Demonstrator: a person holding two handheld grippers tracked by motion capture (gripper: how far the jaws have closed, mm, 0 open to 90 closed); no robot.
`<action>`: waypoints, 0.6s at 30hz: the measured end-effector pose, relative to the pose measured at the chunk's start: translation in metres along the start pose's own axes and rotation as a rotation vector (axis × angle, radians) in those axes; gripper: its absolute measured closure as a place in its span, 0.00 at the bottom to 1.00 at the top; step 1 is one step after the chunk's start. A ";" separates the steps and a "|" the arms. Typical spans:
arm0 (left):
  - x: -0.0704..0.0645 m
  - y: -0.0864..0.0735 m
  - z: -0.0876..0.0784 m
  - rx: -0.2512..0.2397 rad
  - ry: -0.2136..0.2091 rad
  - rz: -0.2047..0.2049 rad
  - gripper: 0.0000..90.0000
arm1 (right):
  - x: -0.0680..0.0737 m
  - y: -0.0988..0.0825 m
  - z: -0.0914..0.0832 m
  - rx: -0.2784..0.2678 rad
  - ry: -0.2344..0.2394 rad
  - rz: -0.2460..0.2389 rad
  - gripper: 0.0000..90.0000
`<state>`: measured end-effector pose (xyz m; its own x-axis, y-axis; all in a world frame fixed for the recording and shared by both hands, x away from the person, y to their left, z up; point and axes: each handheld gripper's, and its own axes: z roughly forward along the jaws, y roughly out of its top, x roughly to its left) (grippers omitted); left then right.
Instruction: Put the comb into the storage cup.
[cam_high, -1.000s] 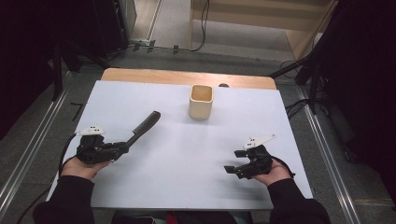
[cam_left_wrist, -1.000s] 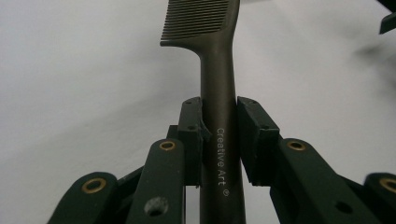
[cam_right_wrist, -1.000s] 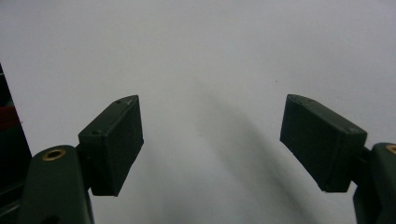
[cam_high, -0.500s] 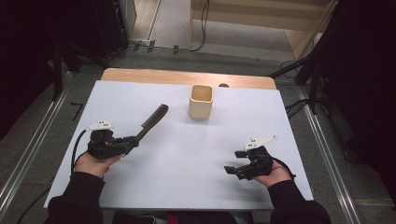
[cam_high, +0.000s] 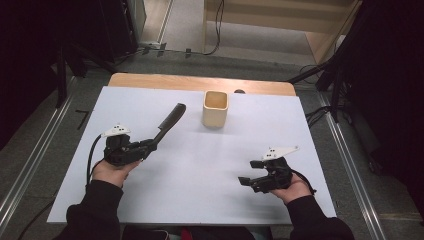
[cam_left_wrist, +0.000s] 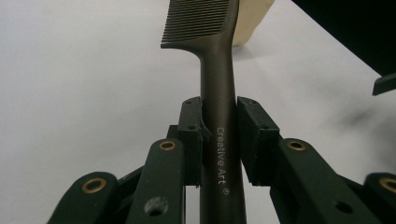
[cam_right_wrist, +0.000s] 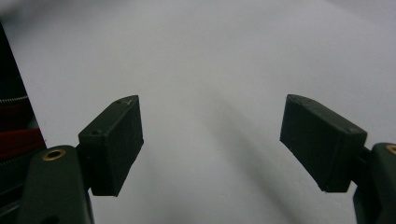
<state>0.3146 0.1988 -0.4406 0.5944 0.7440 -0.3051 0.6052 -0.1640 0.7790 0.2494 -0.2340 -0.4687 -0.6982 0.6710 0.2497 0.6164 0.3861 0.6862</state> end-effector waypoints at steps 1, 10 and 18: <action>-0.002 0.001 0.001 -0.008 0.003 0.004 0.81 | 0.001 0.002 0.000 -0.006 -0.001 0.003 0.22; -0.008 0.009 0.008 -0.046 0.013 0.009 0.81 | 0.017 0.023 0.003 -0.060 0.014 0.033 0.22; -0.011 0.012 0.011 -0.087 0.019 -0.011 0.81 | 0.024 0.038 0.011 -0.065 -0.011 0.043 0.22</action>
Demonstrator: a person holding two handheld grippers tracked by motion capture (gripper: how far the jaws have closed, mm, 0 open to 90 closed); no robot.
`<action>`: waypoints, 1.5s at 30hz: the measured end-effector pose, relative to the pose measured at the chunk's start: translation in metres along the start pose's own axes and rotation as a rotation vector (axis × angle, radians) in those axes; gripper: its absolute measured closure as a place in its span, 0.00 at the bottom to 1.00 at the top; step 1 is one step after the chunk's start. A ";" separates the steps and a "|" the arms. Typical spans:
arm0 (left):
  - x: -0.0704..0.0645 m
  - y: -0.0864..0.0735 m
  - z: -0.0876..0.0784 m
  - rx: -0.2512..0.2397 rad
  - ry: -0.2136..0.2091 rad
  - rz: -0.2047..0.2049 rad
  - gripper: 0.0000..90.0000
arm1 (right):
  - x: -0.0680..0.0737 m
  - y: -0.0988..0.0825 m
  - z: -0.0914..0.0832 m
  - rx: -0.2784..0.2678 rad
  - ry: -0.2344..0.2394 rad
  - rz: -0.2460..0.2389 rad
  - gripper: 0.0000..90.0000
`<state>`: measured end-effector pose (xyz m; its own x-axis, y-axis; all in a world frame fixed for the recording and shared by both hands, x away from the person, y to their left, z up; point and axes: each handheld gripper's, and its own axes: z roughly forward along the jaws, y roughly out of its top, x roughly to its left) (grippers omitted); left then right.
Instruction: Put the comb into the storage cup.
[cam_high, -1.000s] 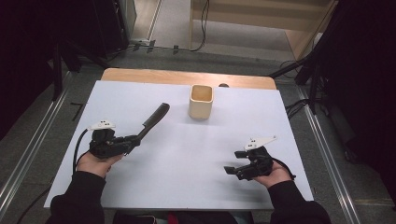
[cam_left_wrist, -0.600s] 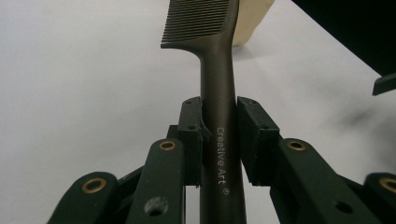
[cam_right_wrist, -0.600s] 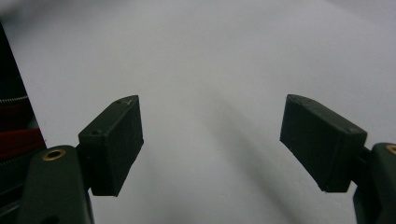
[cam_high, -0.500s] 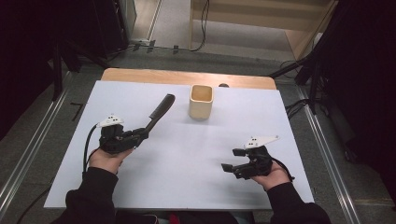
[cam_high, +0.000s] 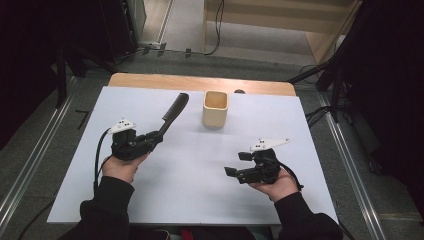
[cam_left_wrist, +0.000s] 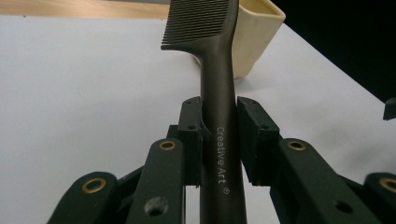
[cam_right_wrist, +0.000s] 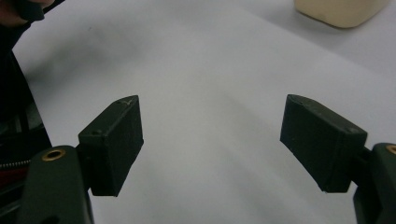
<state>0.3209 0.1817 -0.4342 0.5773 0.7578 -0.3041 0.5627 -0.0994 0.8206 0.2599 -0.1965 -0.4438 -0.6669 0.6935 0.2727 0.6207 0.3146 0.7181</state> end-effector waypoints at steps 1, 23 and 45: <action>-0.001 0.000 0.001 -0.001 -0.003 -0.009 0.81 | 0.001 0.002 0.001 0.000 -0.003 0.005 0.22; -0.020 -0.006 0.017 -0.061 0.044 0.001 0.81 | 0.009 0.033 0.020 -0.005 -0.008 0.000 0.24; -0.031 -0.029 0.031 -0.138 0.094 -0.014 0.81 | 0.015 0.062 0.034 -0.047 -0.023 0.032 0.25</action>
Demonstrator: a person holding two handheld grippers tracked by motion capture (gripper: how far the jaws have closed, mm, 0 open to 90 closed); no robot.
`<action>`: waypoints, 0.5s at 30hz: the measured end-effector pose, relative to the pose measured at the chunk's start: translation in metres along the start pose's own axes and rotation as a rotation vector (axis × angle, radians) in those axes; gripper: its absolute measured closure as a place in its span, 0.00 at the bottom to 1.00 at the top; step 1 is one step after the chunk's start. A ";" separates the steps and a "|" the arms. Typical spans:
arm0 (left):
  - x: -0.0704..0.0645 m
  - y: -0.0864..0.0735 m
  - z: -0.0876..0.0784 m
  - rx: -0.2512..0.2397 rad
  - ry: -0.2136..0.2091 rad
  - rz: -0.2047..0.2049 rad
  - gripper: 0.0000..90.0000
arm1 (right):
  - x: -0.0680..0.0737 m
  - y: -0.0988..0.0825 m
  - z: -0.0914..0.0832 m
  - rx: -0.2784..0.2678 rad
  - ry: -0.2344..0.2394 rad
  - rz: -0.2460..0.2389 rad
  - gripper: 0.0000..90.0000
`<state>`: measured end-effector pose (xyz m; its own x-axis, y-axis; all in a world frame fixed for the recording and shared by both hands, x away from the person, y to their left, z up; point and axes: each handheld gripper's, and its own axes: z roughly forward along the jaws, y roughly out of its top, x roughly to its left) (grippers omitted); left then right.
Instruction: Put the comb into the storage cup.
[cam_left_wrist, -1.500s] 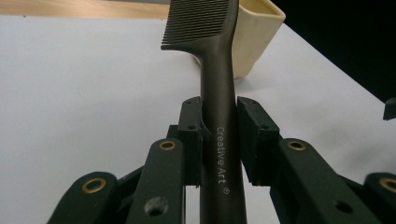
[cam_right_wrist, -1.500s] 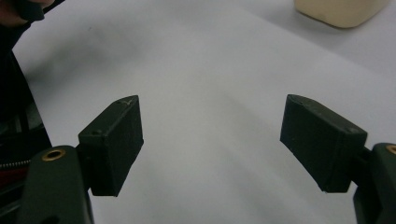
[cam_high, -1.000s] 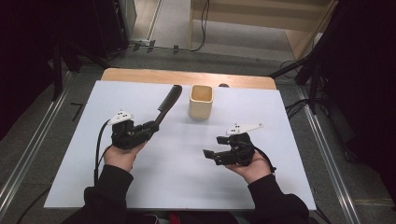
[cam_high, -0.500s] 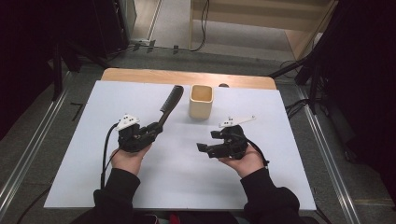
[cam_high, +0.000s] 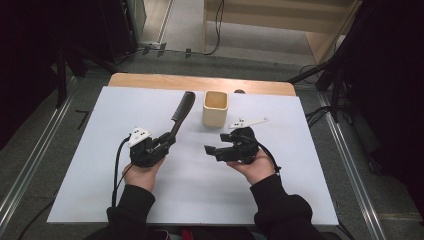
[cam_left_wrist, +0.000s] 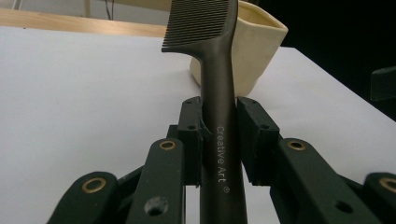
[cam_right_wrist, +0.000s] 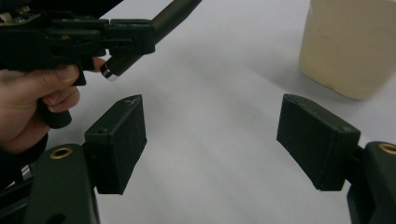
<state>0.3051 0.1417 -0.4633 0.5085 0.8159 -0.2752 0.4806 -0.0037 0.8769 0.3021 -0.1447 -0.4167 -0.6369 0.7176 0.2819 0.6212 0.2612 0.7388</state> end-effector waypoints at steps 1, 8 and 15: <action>0.000 -0.001 0.000 -0.005 -0.003 -0.002 0.81 | 0.001 0.001 0.001 -0.002 0.001 0.000 0.25; -0.001 -0.005 -0.001 -0.023 0.001 0.009 0.81 | 0.004 0.009 0.008 -0.018 0.010 0.004 0.25; -0.002 -0.007 -0.002 -0.051 0.013 0.028 0.81 | 0.004 0.017 0.018 -0.017 -0.001 -0.002 0.25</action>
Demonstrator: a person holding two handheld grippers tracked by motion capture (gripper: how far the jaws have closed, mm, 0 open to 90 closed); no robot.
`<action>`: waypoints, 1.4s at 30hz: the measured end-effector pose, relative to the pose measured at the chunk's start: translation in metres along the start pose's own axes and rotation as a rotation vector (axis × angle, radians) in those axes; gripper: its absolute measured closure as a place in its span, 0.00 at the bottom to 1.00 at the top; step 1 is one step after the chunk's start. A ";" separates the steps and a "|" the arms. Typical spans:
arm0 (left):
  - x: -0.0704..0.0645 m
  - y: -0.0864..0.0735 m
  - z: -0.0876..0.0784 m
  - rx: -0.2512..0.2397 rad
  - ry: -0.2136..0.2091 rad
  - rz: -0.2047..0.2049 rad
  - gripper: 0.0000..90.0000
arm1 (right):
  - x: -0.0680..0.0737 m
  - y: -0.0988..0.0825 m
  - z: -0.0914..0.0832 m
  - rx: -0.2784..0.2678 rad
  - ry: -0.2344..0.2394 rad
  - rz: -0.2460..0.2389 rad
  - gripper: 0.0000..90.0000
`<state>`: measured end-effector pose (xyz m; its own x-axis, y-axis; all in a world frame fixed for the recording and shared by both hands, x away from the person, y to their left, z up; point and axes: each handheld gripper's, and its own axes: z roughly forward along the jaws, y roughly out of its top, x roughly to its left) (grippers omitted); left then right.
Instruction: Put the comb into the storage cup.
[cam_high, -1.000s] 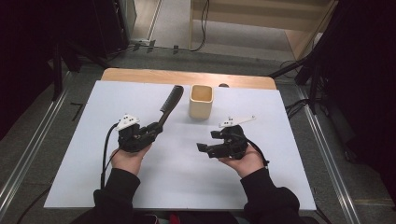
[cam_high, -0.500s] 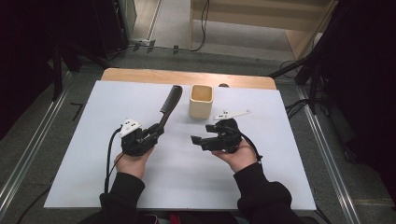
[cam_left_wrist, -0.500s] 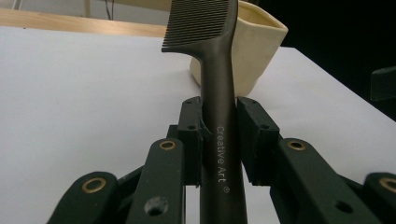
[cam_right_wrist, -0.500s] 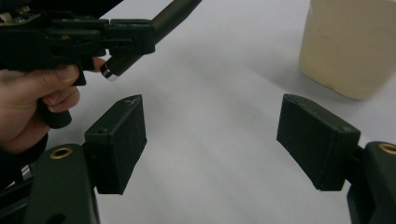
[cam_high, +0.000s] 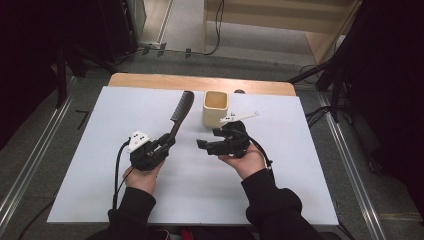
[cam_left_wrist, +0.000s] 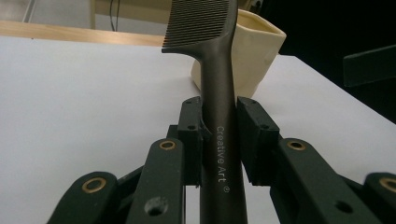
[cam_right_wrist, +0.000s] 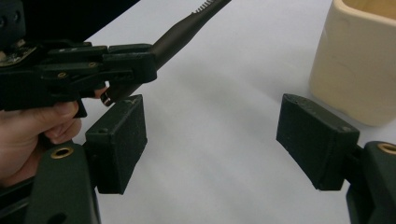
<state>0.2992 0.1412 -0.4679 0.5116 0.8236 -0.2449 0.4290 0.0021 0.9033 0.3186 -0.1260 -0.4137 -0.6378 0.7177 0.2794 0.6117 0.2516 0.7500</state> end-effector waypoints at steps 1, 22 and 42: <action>0.000 0.000 0.001 0.000 -0.003 0.003 0.81 | 0.000 0.001 0.001 -0.003 0.002 0.007 0.25; 0.001 -0.002 0.005 -0.040 -0.011 -0.003 0.81 | 0.005 0.027 0.033 -0.027 -0.002 0.065 0.26; 0.000 -0.002 0.003 -0.077 -0.026 -0.022 0.81 | 0.012 0.041 0.055 -0.056 0.006 0.136 0.28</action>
<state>0.3006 0.1396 -0.4708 0.5225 0.8078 -0.2730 0.3820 0.0644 0.9219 0.3617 -0.0713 -0.4119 -0.5534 0.7389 0.3843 0.6657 0.1150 0.7373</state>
